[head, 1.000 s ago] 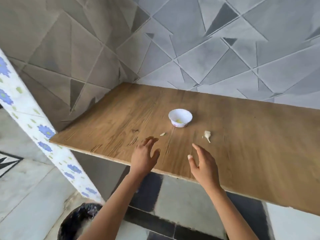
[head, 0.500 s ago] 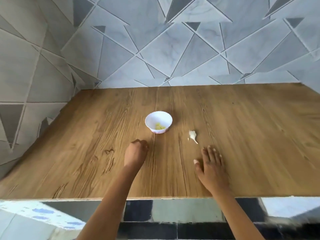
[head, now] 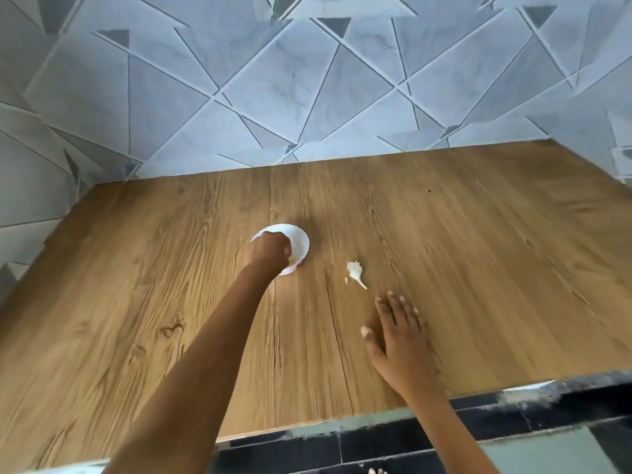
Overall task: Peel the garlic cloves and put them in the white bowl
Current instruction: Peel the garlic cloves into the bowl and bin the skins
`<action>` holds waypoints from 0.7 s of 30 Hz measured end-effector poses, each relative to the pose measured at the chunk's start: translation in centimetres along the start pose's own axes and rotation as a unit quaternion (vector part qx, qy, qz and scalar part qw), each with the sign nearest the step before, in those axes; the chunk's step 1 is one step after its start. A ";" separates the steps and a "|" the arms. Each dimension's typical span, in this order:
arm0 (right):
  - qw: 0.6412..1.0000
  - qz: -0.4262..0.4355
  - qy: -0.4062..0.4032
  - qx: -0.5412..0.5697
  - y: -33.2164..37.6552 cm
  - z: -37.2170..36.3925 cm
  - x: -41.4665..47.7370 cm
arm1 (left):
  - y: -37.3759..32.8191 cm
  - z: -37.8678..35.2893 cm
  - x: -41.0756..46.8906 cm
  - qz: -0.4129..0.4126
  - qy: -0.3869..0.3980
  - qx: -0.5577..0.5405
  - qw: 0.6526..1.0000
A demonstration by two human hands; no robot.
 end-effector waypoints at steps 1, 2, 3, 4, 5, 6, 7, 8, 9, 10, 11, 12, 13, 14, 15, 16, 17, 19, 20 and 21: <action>1.000 -0.001 -0.004 -0.004 0.1 0.1 0.0 | 0.2 0.5 -0.2 0.003 -0.016 -0.014 1.000; 1.000 -0.002 -0.006 -0.005 0.0 0.2 0.0 | 0.0 1.4 -0.8 0.000 -0.057 -0.037 0.998; 1.000 -0.006 -0.004 -0.004 -0.1 0.2 0.0 | -0.5 2.3 -1.9 -0.005 -0.115 -0.057 0.992; 1.000 -0.010 -0.001 -0.002 -0.1 0.1 0.0 | -1.6 3.1 -3.3 -0.015 -0.163 -0.071 0.984; 1.000 -0.012 -0.003 -0.002 -0.1 0.2 -0.1 | -3.2 3.4 -5.0 -0.039 -0.189 -0.082 0.978; 1.000 -0.016 -0.003 0.002 -0.1 0.2 0.0 | -5.1 2.9 -6.1 -0.067 -0.183 -0.087 0.977; 1.000 -0.020 0.002 0.008 -0.2 0.2 0.0 | -7.0 1.9 -6.9 -0.089 -0.163 -0.087 0.979; 1.000 -0.023 0.004 0.011 -0.2 0.2 0.0 | -8.3 0.6 -7.4 -0.099 -0.140 -0.086 0.981; 1.000 -0.025 0.006 0.012 -0.2 0.3 -0.1 | -9.2 -0.5 -7.5 -0.096 -0.121 -0.086 0.984; 1.000 -0.026 0.004 0.013 -0.2 0.4 -0.1 | -9.6 -1.5 -7.4 -0.084 -0.107 -0.084 0.987; 0.999 -0.027 0.006 0.018 -0.1 0.5 -0.1 | -9.7 -2.2 -7.3 -0.072 -0.099 -0.082 0.989; 0.999 -0.026 0.007 0.023 -0.1 0.6 0.0 | -9.9 -2.4 -7.2 -0.061 -0.099 -0.079 0.990; 0.999 -0.021 0.003 0.027 0.1 0.7 0.0 | -9.9 -2.5 -7.2 -0.055 -0.108 -0.073 0.990; 0.999 -0.015 -0.003 0.031 0.0 0.7 0.0 | -10.0 -2.5 -7.2 -0.050 -0.116 -0.061 0.990; 0.999 -0.011 -0.008 0.031 0.0 0.7 0.0 | -10.2 -2.4 -7.1 -0.046 -0.121 -0.048 0.990; 0.999 -0.009 -0.010 0.030 0.0 0.7 0.0 | -10.2 -2.3 -7.1 -0.041 -0.123 -0.038 0.991; 0.999 -0.009 -0.011 0.030 -0.1 0.7 0.0 | -10.3 -2.3 -7.0 -0.035 -0.122 -0.032 0.991; 0.999 -0.006 -0.012 0.032 -0.1 0.8 0.0 | -10.3 -2.1 -6.8 -0.023 -0.115 -0.036 0.992; 0.999 -0.004 -0.011 0.034 0.0 0.7 0.1 | -10.3 -2.1 -6.6 -0.017 -0.110 -0.041 0.993; 0.999 -0.003 -0.010 0.036 0.0 0.7 0.1 | -10.3 -2.2 -6.5 -0.011 -0.107 -0.049 0.993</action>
Point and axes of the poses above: each hand's wrist, its own x-axis towards the middle knuckle, its own z-axis out of the back of the hand, y = z × x, the point moved 8 cm from there along x, towards the middle knuckle, and after that the axes turned 12 degrees about x, right-handed, at the moved point
